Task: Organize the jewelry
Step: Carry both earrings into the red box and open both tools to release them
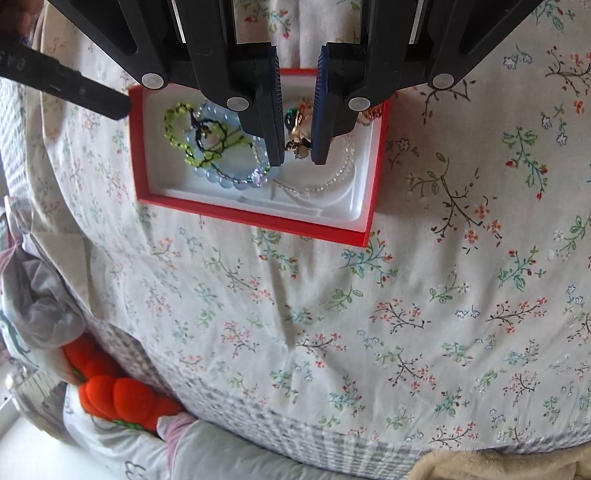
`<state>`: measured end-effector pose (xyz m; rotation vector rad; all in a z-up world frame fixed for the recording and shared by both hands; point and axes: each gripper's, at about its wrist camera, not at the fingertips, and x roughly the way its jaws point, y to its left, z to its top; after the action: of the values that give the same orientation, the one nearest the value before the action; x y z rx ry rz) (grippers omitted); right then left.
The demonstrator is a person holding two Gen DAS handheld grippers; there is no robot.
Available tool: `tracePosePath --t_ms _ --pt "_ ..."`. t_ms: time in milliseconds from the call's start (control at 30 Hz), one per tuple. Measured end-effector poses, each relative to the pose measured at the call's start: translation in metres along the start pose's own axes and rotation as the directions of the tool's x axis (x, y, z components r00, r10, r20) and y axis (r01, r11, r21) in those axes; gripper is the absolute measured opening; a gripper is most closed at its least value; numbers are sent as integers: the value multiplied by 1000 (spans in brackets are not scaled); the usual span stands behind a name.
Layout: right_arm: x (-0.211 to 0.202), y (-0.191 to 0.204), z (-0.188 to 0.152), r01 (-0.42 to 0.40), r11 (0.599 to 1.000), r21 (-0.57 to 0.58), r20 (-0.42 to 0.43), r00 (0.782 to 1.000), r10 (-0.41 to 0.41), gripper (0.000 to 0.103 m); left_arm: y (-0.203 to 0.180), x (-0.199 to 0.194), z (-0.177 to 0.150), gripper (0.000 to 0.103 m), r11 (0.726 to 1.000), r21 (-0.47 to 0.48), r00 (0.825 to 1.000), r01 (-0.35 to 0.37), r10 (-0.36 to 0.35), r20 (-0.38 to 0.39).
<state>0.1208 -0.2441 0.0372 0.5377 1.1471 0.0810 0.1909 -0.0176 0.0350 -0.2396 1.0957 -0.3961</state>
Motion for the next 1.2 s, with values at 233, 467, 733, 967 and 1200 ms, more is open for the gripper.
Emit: tracePosePath --t_ms 233,467,733,967,1200 --pt "4 7 0 -19 1000 -21 -12 1000 19 7 -2 3 4 24 1000 0 999 5 -5 -32" --pt "5 6 6 -29 1000 -7 -6 1000 29 7 -8 -6 0 37 998 55 999 -33 34 -14" --pt "2 3 16 -52 999 -10 22 998 52 12 -6 -23 -14 60 994 67 996 -85 84 15" --pt "-15 7 10 -77 997 -27 32 996 78 49 -5 -36 -50 85 976 60 978 -207 204 49" --pt "-18 17 -19 1 992 -123 -2 1000 -1 49 0 -35 -104 91 955 73 957 -287 288 -15"
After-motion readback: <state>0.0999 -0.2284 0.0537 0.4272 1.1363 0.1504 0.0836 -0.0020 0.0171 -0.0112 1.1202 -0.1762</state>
